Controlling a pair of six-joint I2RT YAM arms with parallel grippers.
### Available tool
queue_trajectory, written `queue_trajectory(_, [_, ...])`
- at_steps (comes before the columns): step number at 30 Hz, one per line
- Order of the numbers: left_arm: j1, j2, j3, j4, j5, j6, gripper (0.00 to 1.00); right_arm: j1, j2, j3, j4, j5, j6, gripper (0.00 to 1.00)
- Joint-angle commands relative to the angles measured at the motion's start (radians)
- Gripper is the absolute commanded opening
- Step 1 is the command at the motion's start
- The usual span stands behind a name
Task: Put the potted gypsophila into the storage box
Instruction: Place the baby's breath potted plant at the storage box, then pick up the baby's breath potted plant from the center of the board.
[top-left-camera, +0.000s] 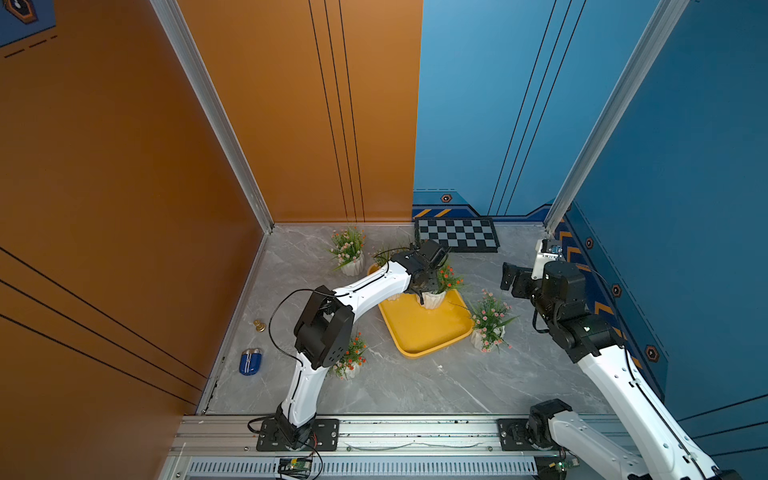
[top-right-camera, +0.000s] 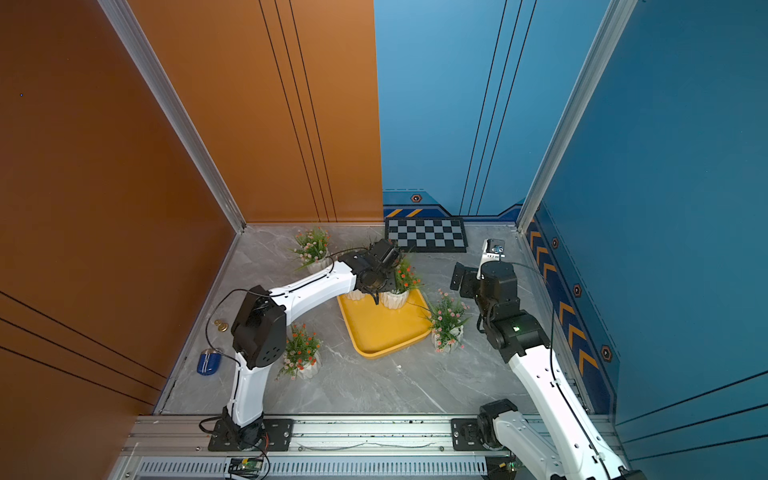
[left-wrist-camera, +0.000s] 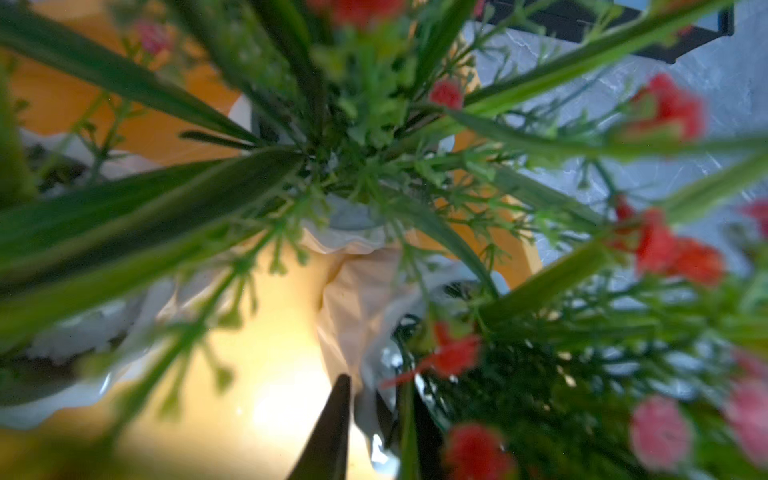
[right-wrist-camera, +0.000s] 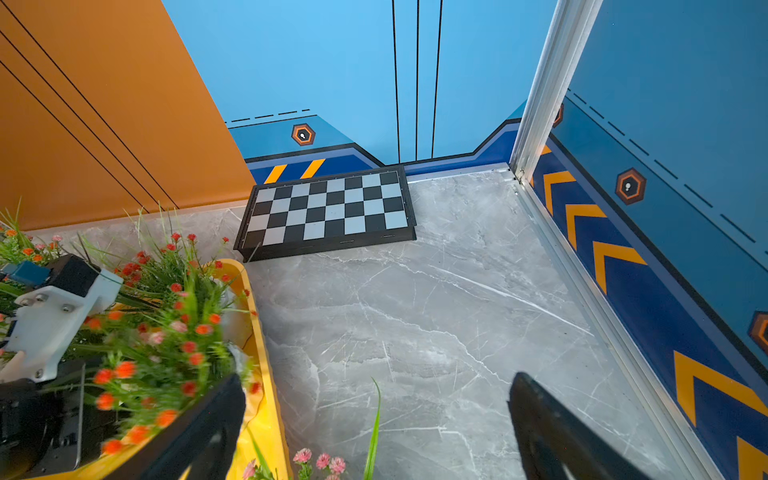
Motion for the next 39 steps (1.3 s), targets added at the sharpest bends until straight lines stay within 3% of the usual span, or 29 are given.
queue_trajectory(1, [0.002,-0.067,-0.024,0.026,-0.029,0.006,0.32,-0.005,0.006,0.006,-0.017,-0.018,0.019,1.0])
queue_trajectory(7, [-0.002,-0.15,-0.074,0.028,-0.035,0.028,0.36,-0.005,0.014,0.019,-0.016,-0.03,0.032,1.0])
queue_trajectory(13, [0.018,-0.362,-0.159,0.028,-0.101,0.128,0.49,0.005,0.055,0.046,-0.005,-0.038,0.042,1.0])
queue_trajectory(18, [0.144,-0.535,-0.272,-0.001,-0.072,0.187,0.53,0.049,0.115,0.084,0.033,-0.04,0.044,1.0])
queue_trajectory(25, [0.448,-0.704,-0.478,-0.047,-0.018,0.207,0.55,0.139,0.232,0.175,0.045,0.012,0.018,1.0])
queue_trajectory(31, [0.646,-0.668,-0.534,-0.045,0.048,0.235,0.55,0.203,0.329,0.252,0.068,0.017,-0.002,1.0])
queue_trajectory(39, [0.754,-0.428,-0.481,0.007,0.132,0.259,0.55,0.305,0.444,0.347,0.101,0.005,-0.082,1.0])
